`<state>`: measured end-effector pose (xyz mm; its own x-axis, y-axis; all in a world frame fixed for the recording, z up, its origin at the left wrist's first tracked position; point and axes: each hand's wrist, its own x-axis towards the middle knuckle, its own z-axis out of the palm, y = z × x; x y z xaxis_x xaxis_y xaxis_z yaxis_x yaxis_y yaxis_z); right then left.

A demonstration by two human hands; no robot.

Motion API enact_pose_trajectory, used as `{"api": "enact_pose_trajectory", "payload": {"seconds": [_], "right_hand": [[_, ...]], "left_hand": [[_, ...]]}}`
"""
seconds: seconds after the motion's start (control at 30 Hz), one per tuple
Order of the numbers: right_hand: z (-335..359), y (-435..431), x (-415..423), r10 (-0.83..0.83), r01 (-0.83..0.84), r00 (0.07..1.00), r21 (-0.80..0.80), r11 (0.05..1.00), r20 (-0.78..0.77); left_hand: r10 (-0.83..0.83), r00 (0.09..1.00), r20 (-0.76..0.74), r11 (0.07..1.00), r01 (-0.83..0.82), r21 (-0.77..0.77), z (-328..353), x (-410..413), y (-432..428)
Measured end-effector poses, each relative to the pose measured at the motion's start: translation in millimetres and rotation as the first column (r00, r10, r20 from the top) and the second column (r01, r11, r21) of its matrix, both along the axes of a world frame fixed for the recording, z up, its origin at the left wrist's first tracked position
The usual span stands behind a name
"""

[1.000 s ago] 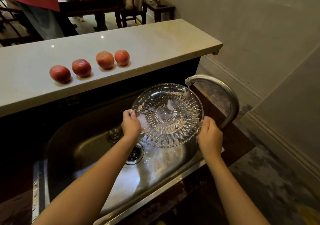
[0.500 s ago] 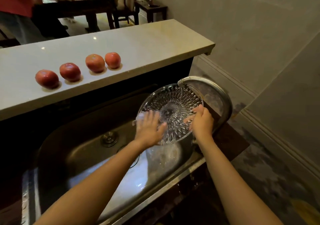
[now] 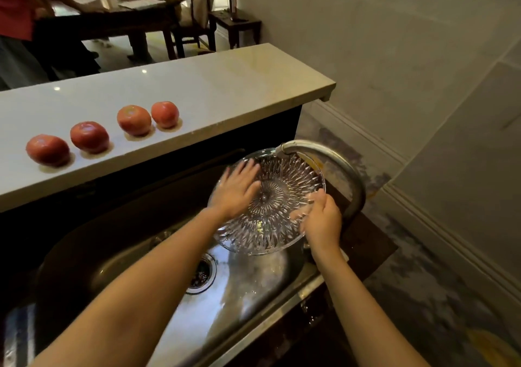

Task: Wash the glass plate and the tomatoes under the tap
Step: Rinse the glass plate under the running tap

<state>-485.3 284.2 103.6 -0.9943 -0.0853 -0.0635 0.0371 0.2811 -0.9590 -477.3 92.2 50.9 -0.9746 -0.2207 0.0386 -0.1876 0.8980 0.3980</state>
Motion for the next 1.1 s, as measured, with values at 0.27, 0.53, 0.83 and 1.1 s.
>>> {"api": "enact_pose_trajectory", "payload": {"seconds": [0.27, 0.53, 0.83, 1.1], "right_hand": [[-9.8, -17.3, 0.0, -0.043, 0.043, 0.999, 0.032, 0.999, 0.000], [-3.7, -18.6, 3.0, -0.018, 0.025, 0.992, -0.052, 0.998, 0.128], [-4.1, -14.6, -5.4, -0.081, 0.081, 0.997, -0.022, 0.996, 0.008], [-14.7, -23.6, -0.1, -0.090, 0.090, 0.996, 0.008, 0.996, 0.016]], "left_hand": [[-0.164, 0.986, 0.029, 0.977, 0.158, 0.147, -13.2, 71.7, 57.0], [-0.029, 1.000, 0.007, 1.000, 0.029, 0.001, 29.1, -31.2, 53.3], [0.138, 0.980, 0.141, 0.986, -0.124, -0.107, -18.4, 39.2, -24.0], [-0.063, 0.992, 0.108, 0.983, 0.043, 0.180, -12.2, 57.2, 64.1]]}}
